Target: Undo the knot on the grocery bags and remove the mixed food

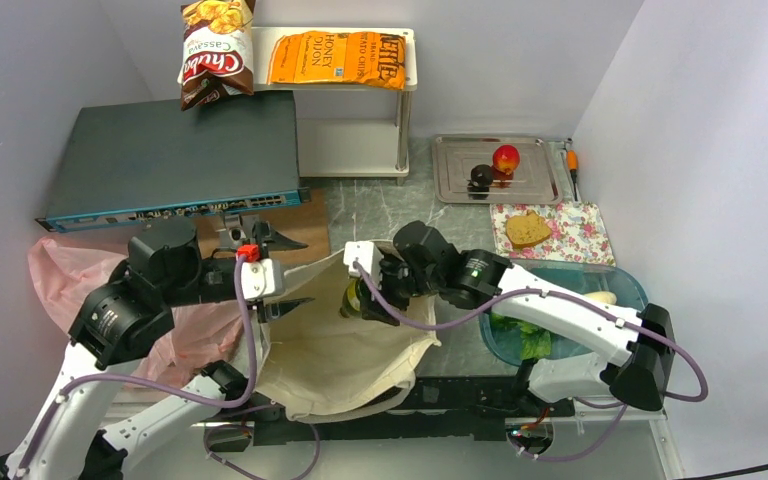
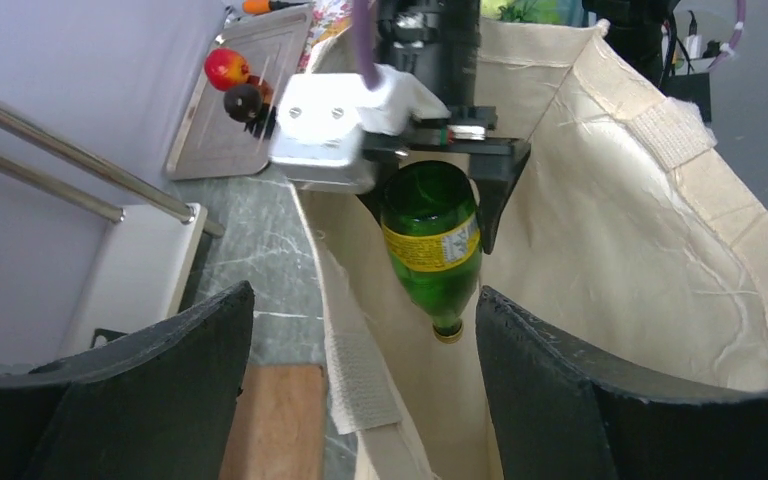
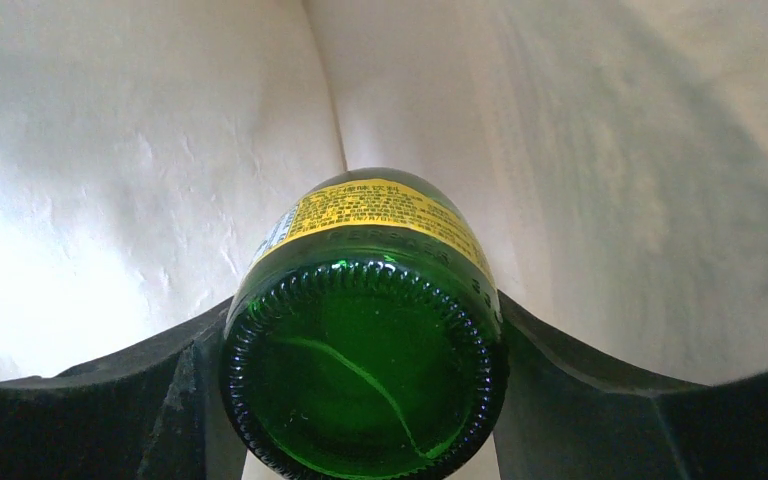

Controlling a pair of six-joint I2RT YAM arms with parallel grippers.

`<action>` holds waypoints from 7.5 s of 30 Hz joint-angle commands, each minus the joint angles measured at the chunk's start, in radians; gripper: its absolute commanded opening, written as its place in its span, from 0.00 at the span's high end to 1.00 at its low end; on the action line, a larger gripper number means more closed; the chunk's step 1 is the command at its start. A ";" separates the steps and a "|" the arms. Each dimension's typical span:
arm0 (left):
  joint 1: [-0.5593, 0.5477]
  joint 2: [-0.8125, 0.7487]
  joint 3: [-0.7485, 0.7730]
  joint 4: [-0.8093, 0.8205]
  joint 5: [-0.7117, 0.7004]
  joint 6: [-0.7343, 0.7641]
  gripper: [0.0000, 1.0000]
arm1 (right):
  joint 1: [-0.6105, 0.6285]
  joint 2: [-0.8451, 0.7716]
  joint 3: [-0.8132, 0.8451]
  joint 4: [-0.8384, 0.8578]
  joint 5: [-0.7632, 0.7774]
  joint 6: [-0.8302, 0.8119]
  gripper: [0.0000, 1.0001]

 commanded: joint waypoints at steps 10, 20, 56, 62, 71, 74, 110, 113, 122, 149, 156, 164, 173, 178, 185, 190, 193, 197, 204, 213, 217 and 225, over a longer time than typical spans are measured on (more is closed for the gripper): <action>-0.288 0.045 -0.032 -0.012 -0.182 0.063 0.18 | -0.056 -0.106 0.117 0.146 -0.050 0.286 1.00; -0.334 0.052 -0.213 0.204 -0.482 -0.191 0.19 | -0.071 -0.117 0.127 0.182 -0.035 0.295 1.00; -0.267 0.013 -0.541 0.706 -0.555 -0.331 0.01 | -0.205 -0.071 0.370 0.287 -0.124 0.643 1.00; -0.266 0.045 -0.502 0.738 -0.593 -0.311 0.16 | -0.224 -0.076 0.368 0.288 -0.165 0.694 1.00; -0.266 0.098 -0.328 0.565 -0.445 -0.217 1.00 | -0.248 -0.118 0.310 0.276 -0.200 0.660 1.00; -0.266 0.079 -0.316 0.535 -0.474 -0.120 1.00 | -0.248 -0.161 0.289 0.219 -0.221 0.579 0.55; -0.342 0.087 -0.208 -0.154 -0.098 0.407 0.77 | -0.119 0.086 0.295 -0.461 -0.058 -0.199 0.31; -0.400 0.026 -0.270 -0.163 -0.090 0.411 0.75 | -0.034 0.079 0.196 -0.449 0.046 -0.210 0.26; -0.512 -0.092 -0.355 -0.262 -0.090 0.521 0.57 | 0.044 0.044 -0.027 -0.277 0.073 -0.166 0.09; -0.553 -0.066 -0.508 0.100 -0.382 0.206 0.43 | -0.067 0.027 -0.031 0.109 -0.201 -0.089 0.11; -0.553 -0.045 -0.486 0.111 -0.422 0.192 0.42 | -0.051 -0.151 0.099 0.003 -0.156 -0.067 0.15; -0.553 0.237 -0.356 0.158 -0.586 0.165 0.30 | -0.052 -0.268 0.106 -0.084 0.034 0.033 0.15; -0.464 0.496 -0.309 0.177 -0.672 0.071 0.25 | -0.119 -0.354 0.096 -0.083 0.106 0.118 0.14; -0.449 0.638 -0.276 0.188 -0.670 0.047 0.20 | -0.132 -0.369 0.084 -0.078 0.092 0.127 0.13; -0.406 0.824 -0.265 0.184 -0.648 0.018 0.19 | -0.135 -0.370 0.085 -0.071 0.100 0.122 0.13; -0.383 0.975 -0.203 0.098 -0.648 0.010 0.19 | -0.140 -0.368 0.079 -0.063 0.090 0.130 0.12; -0.383 1.045 -0.170 0.041 -0.648 0.001 0.12 | -0.142 -0.364 0.082 -0.062 0.092 0.127 0.12; -0.383 1.122 -0.132 -0.023 -0.648 -0.016 0.04 | -0.143 -0.361 0.083 -0.060 0.089 0.127 0.11; -0.380 1.205 -0.174 -0.035 -0.679 -0.024 0.45 | -0.144 -0.360 0.080 -0.062 0.094 0.117 0.11; -0.381 0.936 0.015 -0.087 -0.509 -0.087 1.00 | -0.143 -0.358 0.076 -0.040 0.096 0.123 0.12; -0.375 0.806 -0.001 -0.035 -0.480 -0.048 1.00 | -0.145 -0.343 0.087 -0.021 0.110 0.129 0.13; -0.307 0.514 -0.195 0.174 -0.393 -0.033 1.00 | -0.153 -0.341 0.102 0.009 0.108 0.187 0.13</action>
